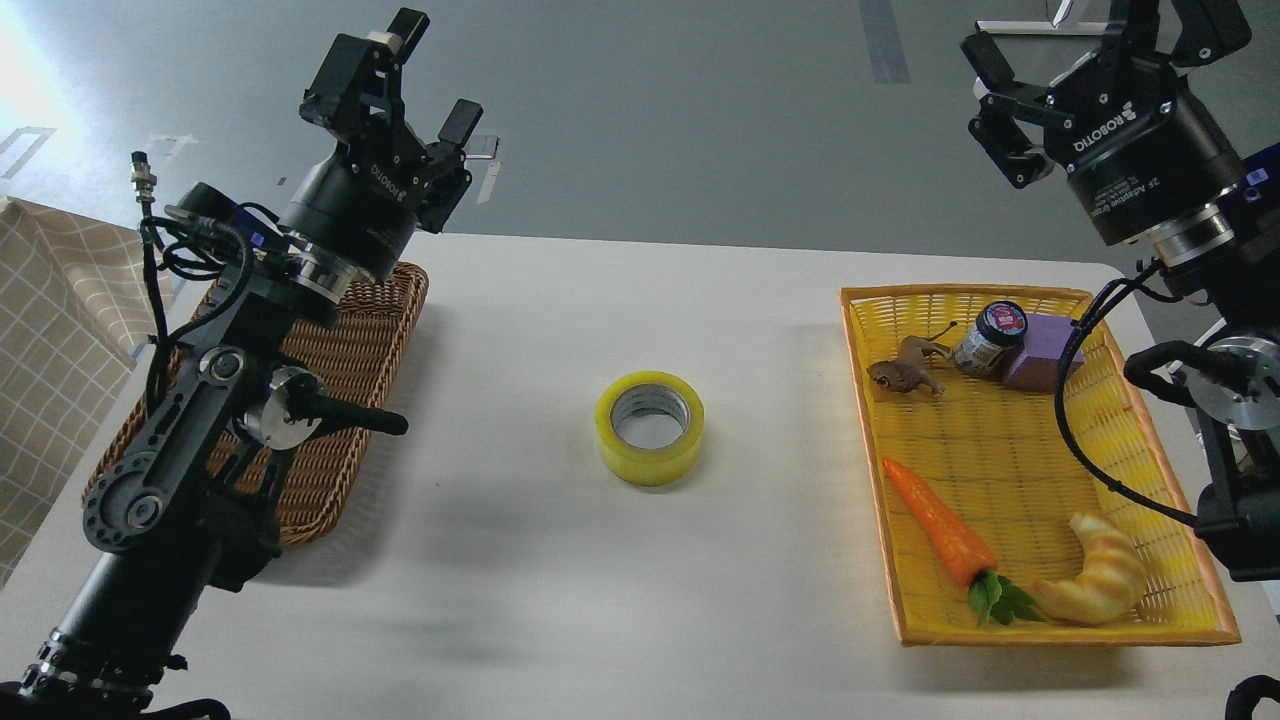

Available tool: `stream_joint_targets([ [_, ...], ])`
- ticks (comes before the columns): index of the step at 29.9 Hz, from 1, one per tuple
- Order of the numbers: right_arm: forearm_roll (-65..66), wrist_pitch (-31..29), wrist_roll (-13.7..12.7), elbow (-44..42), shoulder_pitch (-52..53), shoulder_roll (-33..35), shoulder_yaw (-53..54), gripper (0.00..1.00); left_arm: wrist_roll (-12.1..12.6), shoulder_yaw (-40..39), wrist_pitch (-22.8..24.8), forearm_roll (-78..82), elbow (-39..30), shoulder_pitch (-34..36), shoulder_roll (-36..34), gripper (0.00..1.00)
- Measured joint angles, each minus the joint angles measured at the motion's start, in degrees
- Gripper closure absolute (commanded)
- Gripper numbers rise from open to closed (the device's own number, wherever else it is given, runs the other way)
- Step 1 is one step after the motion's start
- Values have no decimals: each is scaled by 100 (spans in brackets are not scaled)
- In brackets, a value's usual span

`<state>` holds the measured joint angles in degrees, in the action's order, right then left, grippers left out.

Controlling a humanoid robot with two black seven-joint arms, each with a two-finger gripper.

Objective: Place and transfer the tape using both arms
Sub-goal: 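Open the right gripper, release the tape, and raise the right arm, then lower the left gripper toward the tape roll on the table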

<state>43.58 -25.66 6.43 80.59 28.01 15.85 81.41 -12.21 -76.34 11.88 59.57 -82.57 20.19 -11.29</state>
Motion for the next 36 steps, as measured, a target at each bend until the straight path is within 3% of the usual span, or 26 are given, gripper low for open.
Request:
stream_joint_targets([
  [11, -37, -233, 362, -37, 36, -202, 139, 0, -50, 45, -3, 11, -4, -84, 90, 2],
  [24, 106, -235, 373, -279, 324, -503, 85, 0, -37, 140, -117, 212, 25, 104, 176, 2],
  [36, 87, -235, 325, -82, 332, -503, 66, 0, -84, 674, -526, 1994, 27, 251, 220, 2],
])
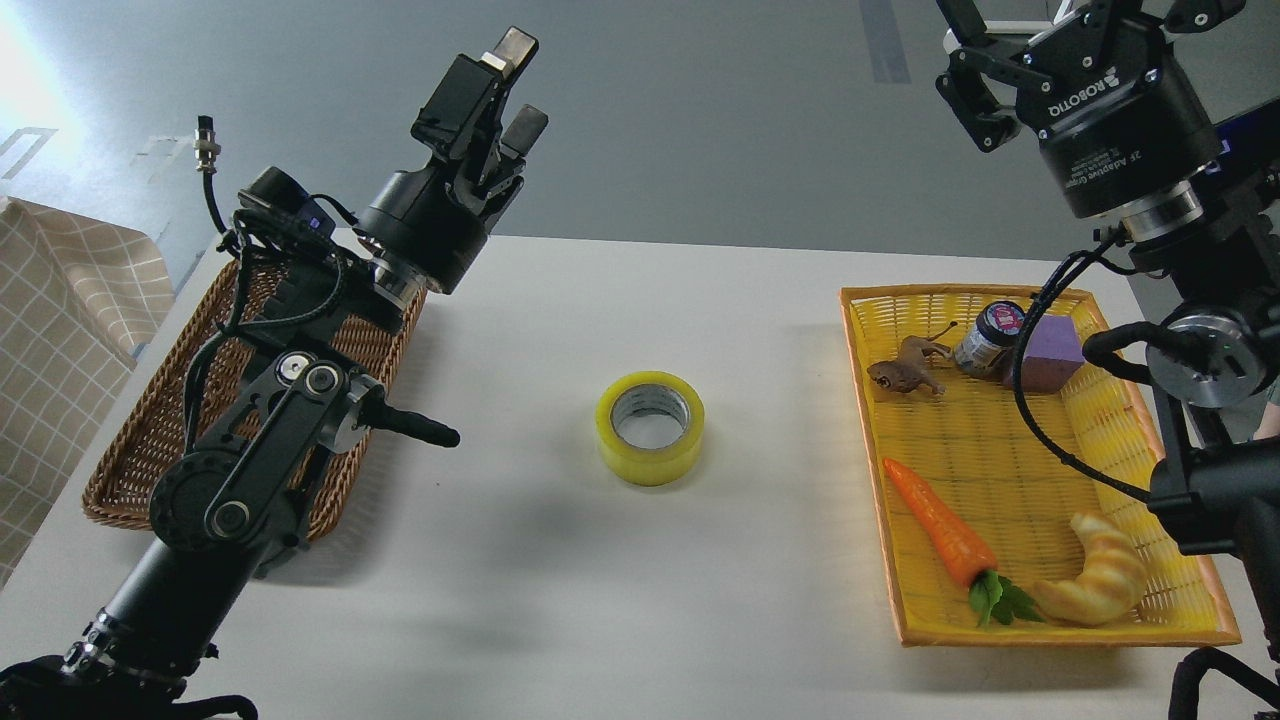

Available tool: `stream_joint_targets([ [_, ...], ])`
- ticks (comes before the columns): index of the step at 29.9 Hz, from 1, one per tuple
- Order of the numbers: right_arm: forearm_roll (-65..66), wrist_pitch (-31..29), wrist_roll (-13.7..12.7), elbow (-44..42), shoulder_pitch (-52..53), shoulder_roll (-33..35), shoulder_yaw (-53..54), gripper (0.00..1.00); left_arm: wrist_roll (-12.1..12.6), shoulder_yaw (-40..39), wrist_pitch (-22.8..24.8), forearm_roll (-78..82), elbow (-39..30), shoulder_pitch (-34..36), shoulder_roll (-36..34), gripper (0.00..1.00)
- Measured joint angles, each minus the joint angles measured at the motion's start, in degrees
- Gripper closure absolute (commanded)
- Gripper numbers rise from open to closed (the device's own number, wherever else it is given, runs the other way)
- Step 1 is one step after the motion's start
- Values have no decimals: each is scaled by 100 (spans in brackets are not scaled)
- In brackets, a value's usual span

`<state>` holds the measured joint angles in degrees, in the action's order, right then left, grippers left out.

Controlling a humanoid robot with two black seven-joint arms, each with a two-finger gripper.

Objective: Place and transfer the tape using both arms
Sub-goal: 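Lower the left gripper toward the tape roll on the table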

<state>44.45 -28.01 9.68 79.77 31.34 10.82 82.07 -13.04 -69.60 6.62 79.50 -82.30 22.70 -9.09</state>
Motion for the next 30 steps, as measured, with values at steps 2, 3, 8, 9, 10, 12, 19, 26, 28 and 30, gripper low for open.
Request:
stream_joint_targets([
  [2, -4, 0, -2, 13, 7, 0, -5, 0, 23, 6, -36, 370, -24, 2, 2, 2],
  [3, -4, 0, -2, 14, 10, 3, -6, 0, 30, 8, -70, 575, -29, 17, 2, 2],
  [8, -6, 0, -2, 14, 14, 24, -6, 0, 64, 27, -420, 2145, -43, 35, 7, 2],
  [9, -6, 0, -2, 14, 18, 24, -6, 0, 96, 68, -447, 2433, -43, 28, 31, 2],
  [10, -6, 0, -2, 14, 22, 24, -5, 0, 155, 131, -463, 2655, -43, 28, 63, 2],
  [12, -7, 0, -2, 14, 29, 25, -1, 0, 450, 325, -477, 3067, -43, 24, 163, 2],
  [19, -8, 2, -2, -17, 30, 55, 10, 0, 1983, 1291, -489, 3854, -40, 32, 135, 2],
  [26, -8, 2, -2, -19, 7, 68, 66, 0, 2267, 1762, -450, 4542, 31, 21, 72, 2],
  [28, -8, 2, -2, -20, 1, 71, 69, 0, 2417, 1988, -443, 4549, 55, -3, -31, 2],
  [30, -8, 2, -2, -20, -2, 73, 71, 0, 2612, 2100, -443, 4549, 100, -21, -109, 2],
])
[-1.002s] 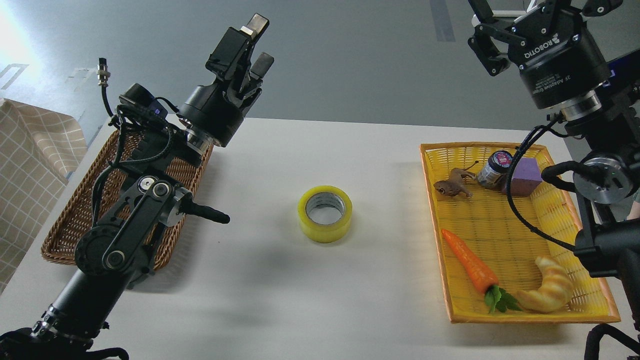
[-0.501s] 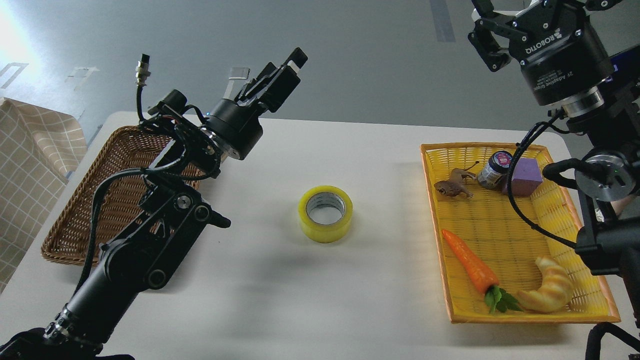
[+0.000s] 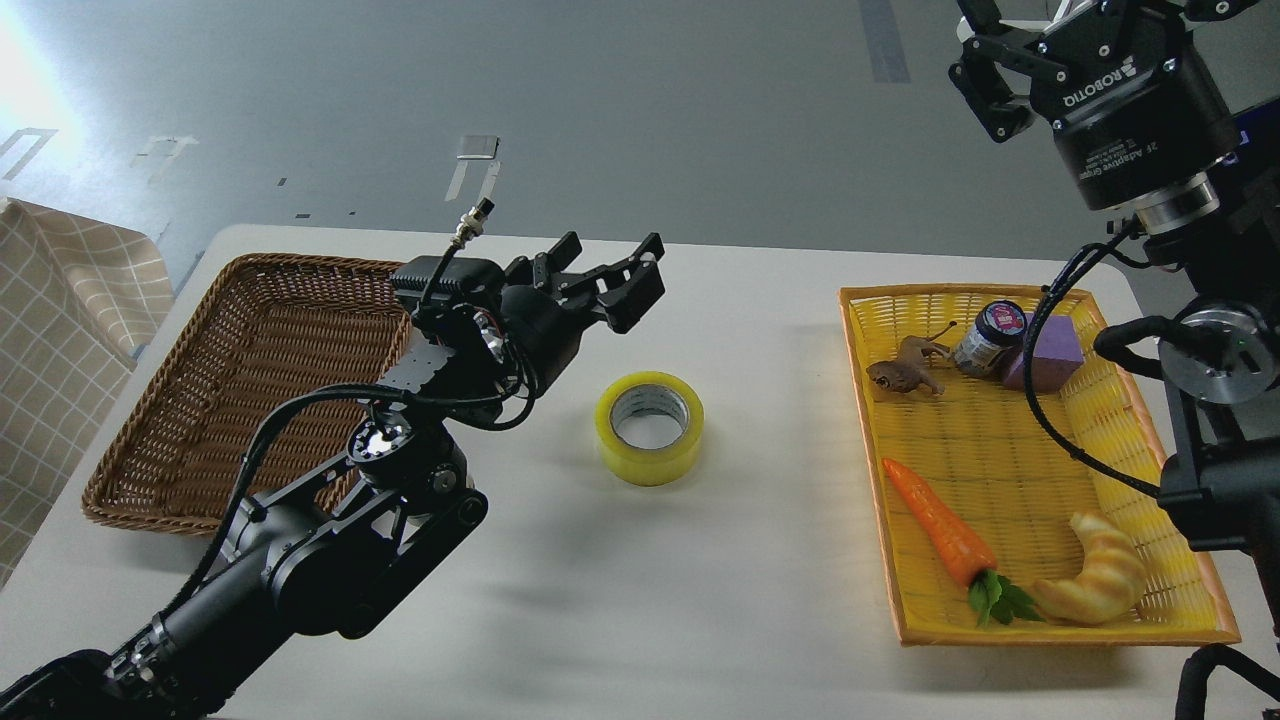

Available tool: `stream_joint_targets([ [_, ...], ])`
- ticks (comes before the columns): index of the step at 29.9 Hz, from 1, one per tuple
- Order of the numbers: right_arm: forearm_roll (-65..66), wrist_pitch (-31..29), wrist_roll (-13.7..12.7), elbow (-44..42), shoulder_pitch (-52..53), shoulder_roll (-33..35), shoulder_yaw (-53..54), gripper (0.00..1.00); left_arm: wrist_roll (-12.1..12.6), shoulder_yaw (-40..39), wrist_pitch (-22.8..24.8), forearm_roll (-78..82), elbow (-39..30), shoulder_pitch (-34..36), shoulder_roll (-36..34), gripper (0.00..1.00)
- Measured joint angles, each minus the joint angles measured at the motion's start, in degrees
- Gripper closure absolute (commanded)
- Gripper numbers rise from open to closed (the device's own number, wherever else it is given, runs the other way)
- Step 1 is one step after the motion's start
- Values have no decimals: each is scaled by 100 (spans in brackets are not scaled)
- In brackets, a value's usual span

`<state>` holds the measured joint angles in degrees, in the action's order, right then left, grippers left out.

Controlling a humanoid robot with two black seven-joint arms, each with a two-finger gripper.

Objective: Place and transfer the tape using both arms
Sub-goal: 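Lower the left gripper toward the tape roll on the table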

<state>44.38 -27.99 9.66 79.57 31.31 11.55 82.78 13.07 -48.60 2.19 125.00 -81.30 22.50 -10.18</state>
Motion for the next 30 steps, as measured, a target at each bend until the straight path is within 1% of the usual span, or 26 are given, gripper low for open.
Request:
stream_joint_targets([
  [2, 0, 0, 0, 0, -9, 0, 1, 0, 160, 50, 0, 0, 137, -62, -44, 2],
  [5, 0, 0, 0, 1, -17, -9, 2, 0, 242, 73, -8, 0, 295, -192, -69, 2],
  [11, 0, 0, 0, 6, -17, -13, 2, 0, 274, 86, -40, 0, 537, -286, -51, 2],
  [21, 5, -2, 0, 0, -64, -13, -2, 0, 283, 388, -52, 1, 557, -402, -3, 2],
  [30, 10, -2, 0, -19, -133, -13, -8, 0, 286, 722, -53, 1, 623, -210, 4, 2],
])
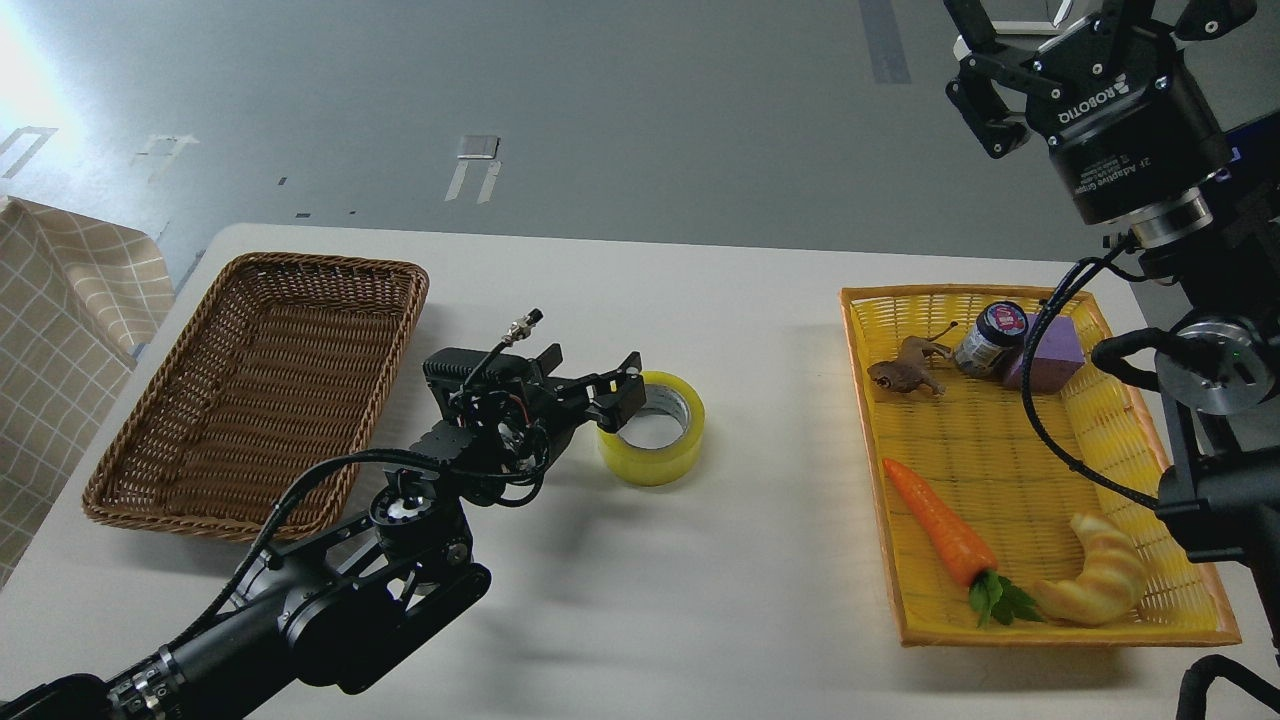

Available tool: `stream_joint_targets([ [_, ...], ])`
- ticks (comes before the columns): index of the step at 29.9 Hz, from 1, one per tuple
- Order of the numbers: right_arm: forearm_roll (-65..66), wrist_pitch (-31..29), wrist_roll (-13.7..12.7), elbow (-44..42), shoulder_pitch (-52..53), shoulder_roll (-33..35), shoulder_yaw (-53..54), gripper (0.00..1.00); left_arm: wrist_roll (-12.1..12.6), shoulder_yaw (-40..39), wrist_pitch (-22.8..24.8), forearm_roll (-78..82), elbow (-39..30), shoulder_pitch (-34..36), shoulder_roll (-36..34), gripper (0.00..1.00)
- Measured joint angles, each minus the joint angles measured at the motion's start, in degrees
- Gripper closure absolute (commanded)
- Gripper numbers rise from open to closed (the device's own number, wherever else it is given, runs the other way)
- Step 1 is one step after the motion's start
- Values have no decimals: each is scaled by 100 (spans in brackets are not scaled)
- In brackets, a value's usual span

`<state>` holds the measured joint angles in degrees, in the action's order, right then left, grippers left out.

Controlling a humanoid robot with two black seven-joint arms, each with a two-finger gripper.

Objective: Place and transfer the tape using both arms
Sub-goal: 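Lower the left gripper toward the tape roll on the table, then grasp the tape roll rim with the left gripper and lift it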

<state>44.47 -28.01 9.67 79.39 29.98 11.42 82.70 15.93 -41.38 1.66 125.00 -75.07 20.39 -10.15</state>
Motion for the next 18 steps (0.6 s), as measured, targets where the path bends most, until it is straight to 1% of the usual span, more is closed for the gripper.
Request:
stream_joint_targets([
  [18, 0, 0, -8, -11, -36, 1, -14, 0, 0, 373, 10, 0, 171, 112, 56, 2],
])
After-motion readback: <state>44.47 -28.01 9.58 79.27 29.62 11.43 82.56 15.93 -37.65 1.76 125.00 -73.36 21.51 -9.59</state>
